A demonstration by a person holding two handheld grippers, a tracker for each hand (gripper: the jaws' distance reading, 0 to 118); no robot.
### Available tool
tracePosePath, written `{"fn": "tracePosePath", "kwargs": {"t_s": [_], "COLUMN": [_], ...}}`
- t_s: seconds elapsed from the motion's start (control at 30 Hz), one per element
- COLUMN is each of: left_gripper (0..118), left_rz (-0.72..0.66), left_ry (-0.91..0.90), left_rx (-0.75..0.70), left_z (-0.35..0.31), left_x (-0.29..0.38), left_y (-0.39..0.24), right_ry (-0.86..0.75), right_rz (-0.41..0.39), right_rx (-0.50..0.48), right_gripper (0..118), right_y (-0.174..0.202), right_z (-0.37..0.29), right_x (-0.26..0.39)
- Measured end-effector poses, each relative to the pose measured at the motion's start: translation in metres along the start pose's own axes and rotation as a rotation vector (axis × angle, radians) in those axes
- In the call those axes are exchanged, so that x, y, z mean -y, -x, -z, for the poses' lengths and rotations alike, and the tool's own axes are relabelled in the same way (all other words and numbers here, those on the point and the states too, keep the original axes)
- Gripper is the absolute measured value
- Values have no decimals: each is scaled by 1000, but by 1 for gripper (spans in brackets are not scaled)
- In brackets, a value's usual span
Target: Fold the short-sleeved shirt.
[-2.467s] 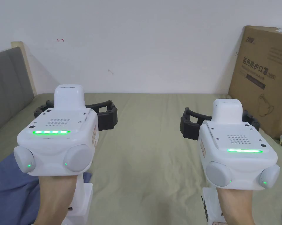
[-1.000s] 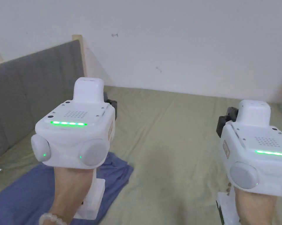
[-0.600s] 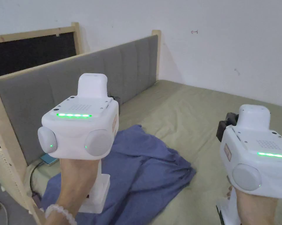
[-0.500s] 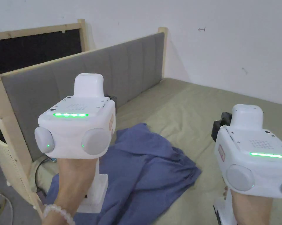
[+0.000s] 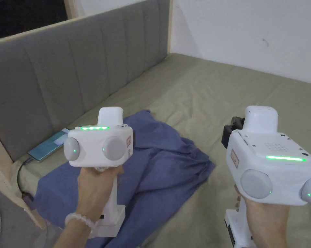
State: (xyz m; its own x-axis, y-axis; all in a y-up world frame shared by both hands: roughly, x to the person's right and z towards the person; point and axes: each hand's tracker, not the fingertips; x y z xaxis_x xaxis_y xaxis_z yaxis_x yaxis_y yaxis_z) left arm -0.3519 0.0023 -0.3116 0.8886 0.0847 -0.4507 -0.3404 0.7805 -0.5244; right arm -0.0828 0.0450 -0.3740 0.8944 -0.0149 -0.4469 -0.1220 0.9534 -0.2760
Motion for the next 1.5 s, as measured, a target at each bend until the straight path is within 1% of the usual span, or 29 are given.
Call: {"fn": "tracePosePath", "kwargs": {"t_s": [0.03, 0.07, 0.1, 0.13, 0.17, 0.23, 0.33, 0.43, 0.47, 0.5, 0.53, 0.6, 0.67, 0.7, 0.77, 0.83, 0.87, 0.93, 0.97, 1.0, 1.03, 1.07, 1.13, 1.23, 1.33, 1.4, 1.47, 1.5], "left_gripper": [58, 93, 113, 116, 113, 113, 113, 112, 111, 113, 113, 109, 103, 97, 76, 49, 38, 21, 15, 12, 10, 9, 7, 7, 7, 7, 7, 7], "left_rz": [10, 10, 9, -21, -23, -9, 60, 92, 121, 152, 130, 122, 77, 68, 71, 62, 31, 25, 25, 27, 16, -34, -75, -7, -51, -23, 86, 122], "left_ry": [34, 82, 152, 213, 238, 227, 286, 438, 474, 439, 413, 431, 424, 414, 395, 383, 384, 387, 396, 398, 396, 388, 356, 335, 262, 215, 155, 132], "left_rx": [16, 20, 34, 55, 72, 70, 59, 61, 32, 3, 20, 17, 21, 15, 5, -10, -22, -14, -18, -17, -19, 15, 32, 34, 109, 171, 185, 206], "left_z": [16, 27, 41, 54, 62, 69, 93, 126, 134, 137, 135, 138, 129, 127, 120, 117, 117, 119, 119, 117, 115, 111, 98, 83, 53, 32, 11, 0], "left_x": [8, 13, 20, 26, 31, 38, 48, 64, 73, 78, 68, 59, 61, 59, 54, 47, 44, 43, 41, 39, 38, 36, 29, 13, -11, -29, -46, -52], "left_y": [-3, -6, -9, -11, -13, -18, -27, -35, -36, -38, -45, -47, -37, -36, -34, -31, -28, -22, -20, -18, -16, -10, -6, -13, -31, -51, -81, -96], "right_ry": [14, 25, 38, 55, 72, 82, 109, 139, 148, 157, 165, 180, 200, 203, 207, 210, 213, 214, 213, 212, 211, 205, 204, 184, 168, 153, 131, 119], "right_rz": [3, 2, -2, -7, -6, 2, -11, 8, 12, 14, 15, 18, 27, 31, 30, 32, 39, 60, 67, 70, 72, 69, 59, 60, 93, 84, 81, 93], "right_rx": [3, 4, 11, 17, 17, 14, 29, 26, 25, 27, 27, 31, 31, 28, 34, 42, 46, 49, 54, 58, 59, 63, 68, 88, 96, 114, 137, 153], "right_gripper": [1, 1, 1, 1, 1, 1, 1, 1, 1, 1, 1, 1, 1, 1, 1, 1, 1, 1, 1, 1, 1, 1, 1, 1, 1, 1, 1, 1], "right_y": [-2, -3, -5, -7, -7, -11, -14, -18, -19, -19, -20, -22, -25, -27, -29, -32, -34, -38, -40, -41, -43, -45, -48, -56, -69, -78, -90, -99], "right_z": [4, 6, 10, 15, 16, 20, 29, 37, 39, 41, 43, 44, 45, 44, 41, 38, 37, 33, 31, 29, 27, 24, 19, 9, -5, -15, -27, -35], "right_x": [5, 8, 12, 16, 18, 24, 31, 37, 40, 42, 44, 48, 51, 52, 54, 54, 54, 53, 52, 50, 50, 48, 46, 40, 33, 29, 24, 21]}}
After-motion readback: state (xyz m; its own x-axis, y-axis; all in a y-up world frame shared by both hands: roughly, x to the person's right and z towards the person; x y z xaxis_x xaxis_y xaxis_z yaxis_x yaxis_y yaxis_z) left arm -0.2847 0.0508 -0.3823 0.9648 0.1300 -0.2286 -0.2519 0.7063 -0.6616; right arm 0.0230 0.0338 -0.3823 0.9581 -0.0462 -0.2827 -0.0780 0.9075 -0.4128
